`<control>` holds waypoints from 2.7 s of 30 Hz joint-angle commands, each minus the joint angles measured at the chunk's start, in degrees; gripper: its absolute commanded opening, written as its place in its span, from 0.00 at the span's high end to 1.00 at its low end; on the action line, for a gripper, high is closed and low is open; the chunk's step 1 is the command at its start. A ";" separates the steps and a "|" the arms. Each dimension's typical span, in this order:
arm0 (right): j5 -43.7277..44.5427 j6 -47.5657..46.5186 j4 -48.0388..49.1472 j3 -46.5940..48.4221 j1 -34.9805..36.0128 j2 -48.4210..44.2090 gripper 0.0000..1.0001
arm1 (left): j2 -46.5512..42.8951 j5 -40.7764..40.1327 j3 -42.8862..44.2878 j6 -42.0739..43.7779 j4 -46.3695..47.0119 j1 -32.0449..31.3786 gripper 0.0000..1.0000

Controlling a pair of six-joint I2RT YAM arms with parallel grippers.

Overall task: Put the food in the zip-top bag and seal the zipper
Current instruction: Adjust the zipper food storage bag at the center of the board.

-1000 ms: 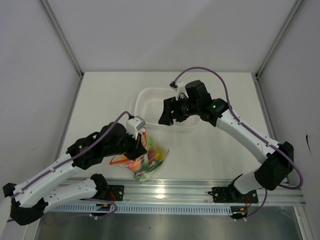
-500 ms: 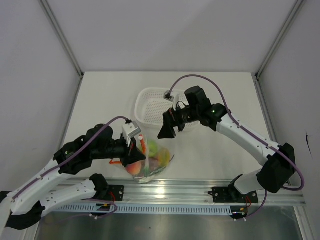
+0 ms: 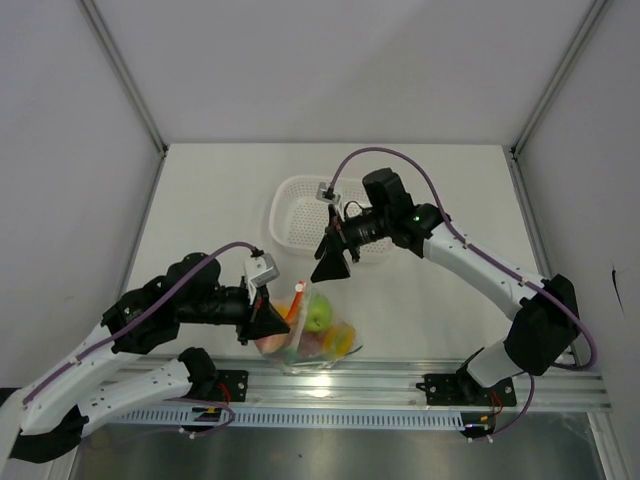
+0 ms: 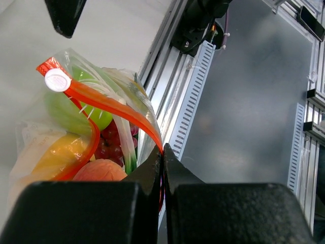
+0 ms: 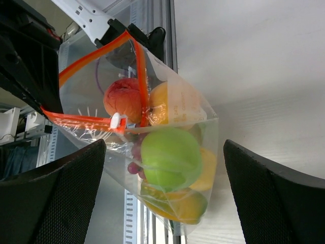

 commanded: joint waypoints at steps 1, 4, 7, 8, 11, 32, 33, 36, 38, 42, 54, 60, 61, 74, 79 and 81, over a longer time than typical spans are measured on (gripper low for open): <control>-2.48 -0.54 3.79 1.70 0.31 1.80 0.01 | -0.78 2.52 -0.24 0.38 3.80 -0.12 0.99; -4.15 -0.19 4.50 1.27 1.36 2.42 0.02 | -1.13 1.90 -0.51 0.03 3.98 -0.03 0.99; -4.33 3.05 8.27 -1.54 2.42 1.54 0.05 | -1.57 1.46 -1.12 -0.32 4.42 -0.03 0.99; -5.02 4.02 9.50 -3.29 2.68 1.28 0.07 | -1.83 1.29 -1.30 -0.32 4.42 -0.03 0.99; -4.60 6.84 12.85 -6.02 4.26 0.32 0.10 | -1.75 0.06 -1.12 -0.32 3.89 -0.03 1.00; 3.66 14.40 27.70 -16.13 11.03 -5.14 0.01 | -2.18 -6.10 -1.65 -2.08 2.49 -0.03 0.99; 4.37 15.10 29.53 -16.40 11.56 -4.62 0.01 | -2.27 -6.27 -1.56 -2.08 2.40 -0.03 1.00; 9.02 15.19 31.39 -17.01 14.02 -4.26 0.03 | -2.27 -6.97 -1.56 -2.25 2.22 -0.03 0.99; 11.05 15.45 33.31 -18.06 14.81 -4.08 0.06 | -2.19 -7.33 -1.65 -2.43 1.96 -0.03 0.99; 13.95 17.56 36.93 -20.96 15.16 -5.14 0.17 | -2.62 -8.55 -2.09 -2.69 1.34 -0.03 0.99; 14.40 18.18 35.97 -22.29 13.76 -6.72 0.38 | -2.36 -10.14 -2.88 -2.87 0.55 -0.03 0.99; 19.04 15.63 26.49 -19.22 12.97 -7.33 0.16 | -2.36 -10.84 -2.36 -3.04 0.64 -0.03 0.99; 19.49 15.63 25.95 -18.95 12.88 -7.51 0.14 | -2.10 -11.19 -2.27 -3.13 0.73 -0.03 0.99; 12.02 18.09 30.08 -20.18 11.21 -9.71 0.28 | -0.78 -11.46 -1.74 -3.40 1.26 -0.03 1.00; 11.05 17.65 28.59 -19.21 11.21 -8.57 0.40 | -0.08 -13.65 -0.86 -3.57 -0.06 -0.03 0.99; 11.75 17.31 27.97 -19.30 11.03 -9.61 0.39 | 0.45 -14.53 -0.16 -3.83 -0.67 -0.03 0.99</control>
